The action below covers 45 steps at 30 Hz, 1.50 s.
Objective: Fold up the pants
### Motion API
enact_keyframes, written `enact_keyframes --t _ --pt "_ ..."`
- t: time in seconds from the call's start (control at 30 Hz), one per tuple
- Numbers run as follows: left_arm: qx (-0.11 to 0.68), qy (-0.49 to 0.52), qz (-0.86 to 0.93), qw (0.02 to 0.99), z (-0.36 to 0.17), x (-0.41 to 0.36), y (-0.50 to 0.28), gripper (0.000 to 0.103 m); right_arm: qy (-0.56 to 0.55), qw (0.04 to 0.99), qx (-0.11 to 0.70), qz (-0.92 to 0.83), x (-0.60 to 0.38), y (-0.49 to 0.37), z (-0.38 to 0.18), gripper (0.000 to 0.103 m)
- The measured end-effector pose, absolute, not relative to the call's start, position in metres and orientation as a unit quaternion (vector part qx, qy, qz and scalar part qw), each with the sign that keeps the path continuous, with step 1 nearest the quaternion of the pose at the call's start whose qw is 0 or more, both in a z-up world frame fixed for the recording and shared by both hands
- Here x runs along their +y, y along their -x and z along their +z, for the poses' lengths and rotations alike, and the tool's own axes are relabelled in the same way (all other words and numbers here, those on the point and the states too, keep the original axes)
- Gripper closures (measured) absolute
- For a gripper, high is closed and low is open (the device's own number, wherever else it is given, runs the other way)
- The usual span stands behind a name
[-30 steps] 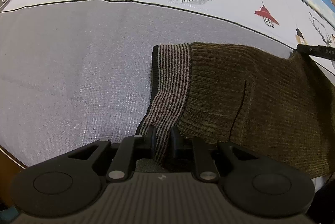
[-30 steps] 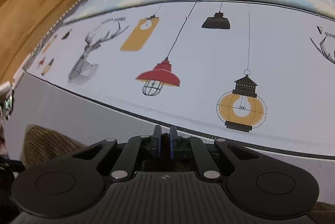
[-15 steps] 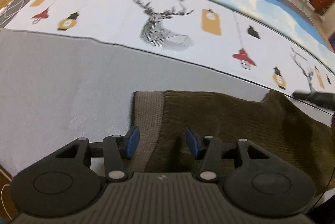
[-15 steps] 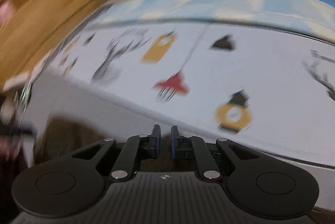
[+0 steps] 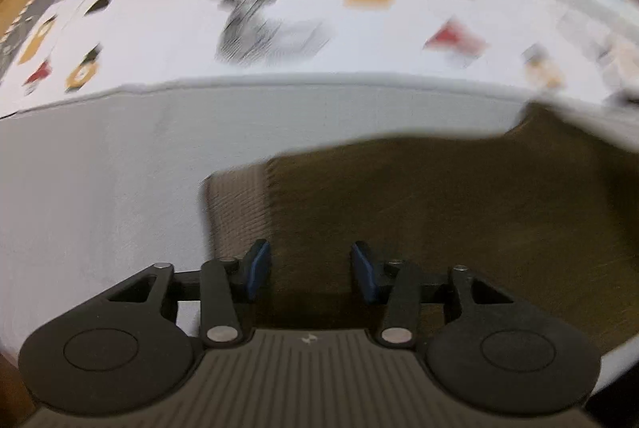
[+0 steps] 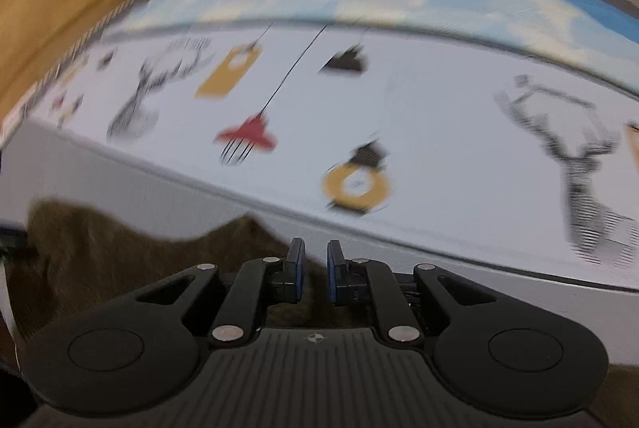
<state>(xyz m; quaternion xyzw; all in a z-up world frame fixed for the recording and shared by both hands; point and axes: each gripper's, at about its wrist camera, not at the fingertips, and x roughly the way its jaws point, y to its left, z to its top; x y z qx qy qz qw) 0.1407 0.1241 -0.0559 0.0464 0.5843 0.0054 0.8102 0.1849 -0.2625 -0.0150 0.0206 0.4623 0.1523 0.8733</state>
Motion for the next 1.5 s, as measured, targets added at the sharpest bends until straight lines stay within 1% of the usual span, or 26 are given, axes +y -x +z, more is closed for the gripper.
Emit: enact_keyframes --t 0.07,0.13,0.17,0.2,0.23,0.3,0.4,0.5,0.67,0.77,0.93,1.1,1.27,1.4,1.47,1.5 --pt "0.587 -0.052 0.01 0.808 -0.058 0.122 -0.141 0.057 -0.044 0.889 0.438 0.128 -0.29 -0.175 0.002 0.087" --pt "0.58 -0.065 0.016 0.812 -0.051 0.113 -0.138 0.057 -0.059 0.904 0.414 0.088 -0.322 -0.161 0.016 0.071" --pt "0.573 -0.067 0.012 0.817 -0.046 0.109 -0.135 0.056 -0.066 0.909 0.406 0.066 -0.337 -0.154 0.021 0.069" --pt "0.562 -0.062 0.005 0.825 -0.04 0.104 -0.133 0.051 -0.075 0.912 0.4 0.046 -0.354 -0.147 0.025 0.067" --pt "0.553 -0.054 -0.002 0.832 -0.034 0.099 -0.131 0.049 -0.086 0.914 0.397 0.026 -0.374 -0.137 0.029 0.067" --pt "0.535 -0.042 -0.016 0.844 -0.023 0.088 -0.128 0.039 -0.108 0.912 0.395 -0.002 -0.409 -0.117 0.033 0.067" --pt "0.519 -0.044 -0.033 0.853 -0.014 0.066 -0.123 0.034 -0.126 0.908 0.395 -0.061 -0.462 -0.079 0.03 0.067" --pt "0.508 -0.057 -0.051 0.858 -0.007 0.043 -0.122 0.033 -0.156 0.899 0.391 -0.121 -0.512 -0.039 0.023 0.067" --pt "0.481 -0.061 -0.086 0.87 0.006 0.011 -0.12 0.03 -0.278 0.855 0.363 -0.246 -0.604 0.042 0.002 0.067" --pt "0.472 -0.059 -0.102 0.874 0.01 -0.005 -0.12 0.026 -0.329 0.824 0.348 -0.302 -0.643 0.085 -0.015 0.067" --pt "0.476 -0.073 -0.108 0.87 0.005 -0.026 -0.126 0.026 -0.398 0.771 0.345 -0.357 -0.691 0.137 -0.048 0.065" --pt "0.48 -0.082 -0.109 0.866 0.001 -0.036 -0.129 0.026 -0.435 0.744 0.352 -0.365 -0.711 0.147 -0.071 0.062" --pt "0.484 -0.092 -0.11 0.863 -0.005 -0.039 -0.13 0.026 -0.474 0.714 0.351 -0.377 -0.718 0.141 -0.09 0.062" --pt "0.485 -0.097 -0.11 0.862 -0.006 -0.035 -0.129 0.026 -0.471 0.721 0.348 -0.372 -0.719 0.129 -0.094 0.06" --pt "0.485 -0.096 -0.109 0.863 -0.006 -0.031 -0.129 0.026 -0.459 0.725 0.353 -0.372 -0.717 0.123 -0.095 0.066" --pt "0.485 -0.094 -0.107 0.863 -0.005 -0.029 -0.13 0.026 -0.456 0.727 0.353 -0.372 -0.718 0.121 -0.095 0.071"
